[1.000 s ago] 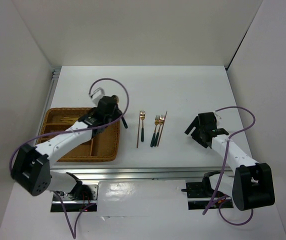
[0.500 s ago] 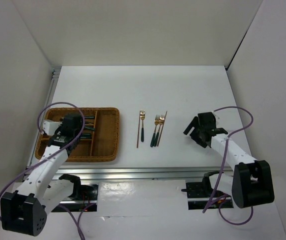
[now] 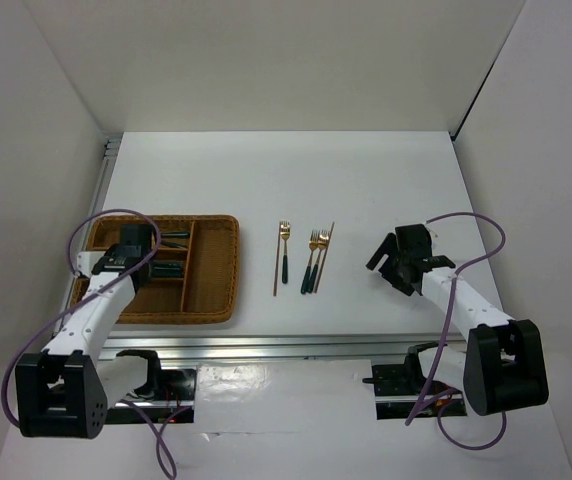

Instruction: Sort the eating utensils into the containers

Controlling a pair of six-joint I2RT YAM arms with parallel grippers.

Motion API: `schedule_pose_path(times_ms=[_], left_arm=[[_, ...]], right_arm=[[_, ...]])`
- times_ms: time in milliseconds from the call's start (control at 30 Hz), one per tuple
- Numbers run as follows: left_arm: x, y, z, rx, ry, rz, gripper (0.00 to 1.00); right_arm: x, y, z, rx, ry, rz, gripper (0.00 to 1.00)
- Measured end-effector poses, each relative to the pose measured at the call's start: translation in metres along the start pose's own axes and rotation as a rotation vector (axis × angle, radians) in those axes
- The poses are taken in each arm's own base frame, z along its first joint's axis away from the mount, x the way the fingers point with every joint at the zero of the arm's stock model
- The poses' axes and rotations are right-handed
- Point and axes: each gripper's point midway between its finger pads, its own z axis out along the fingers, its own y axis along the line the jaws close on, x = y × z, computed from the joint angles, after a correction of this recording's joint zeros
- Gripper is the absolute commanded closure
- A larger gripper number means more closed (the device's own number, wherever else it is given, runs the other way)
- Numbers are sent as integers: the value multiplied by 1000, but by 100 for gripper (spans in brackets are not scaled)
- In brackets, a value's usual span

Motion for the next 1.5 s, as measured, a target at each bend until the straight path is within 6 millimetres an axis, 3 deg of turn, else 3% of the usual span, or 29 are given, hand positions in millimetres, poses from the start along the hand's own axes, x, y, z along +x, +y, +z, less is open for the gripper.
schedule_pose_path(times_ms=[67,267,367,600,800,900,967,1167,1267,1333,1500], left_arm=[[-2,3,5,-20,-4,-5,79],[1,16,16,-104,8,22,37],[-1,5,15,-96,12,23,29],[-3,-13,2,-45,47,137,29],[10,-71,-39,245,158,332,31],[44,-100,-75,476,267,475,31],[77,-114,-104,645,354,596,31],[199,-121,-174,931,579,992,34],[257,-120,-183,952,643,1140,36],[288,-109,-180,938,668,1218,38],[336,-63,-159,810,664,1406,45]], right_arm=[[0,0,0,0,0,0,13],[0,0,0,-1,-1,-3,13],[0,0,0,-2,-2,-4,13],[0,5,0,-24,2,-3,13],[-1,10,1,-47,4,-7,14],[1,12,3,-58,15,-10,14],[2,13,4,-63,21,-10,14],[3,16,5,-75,32,-10,14],[3,16,4,-78,28,-10,14],[1,16,2,-82,18,-10,14],[-2,13,-2,-75,-6,-5,14]])
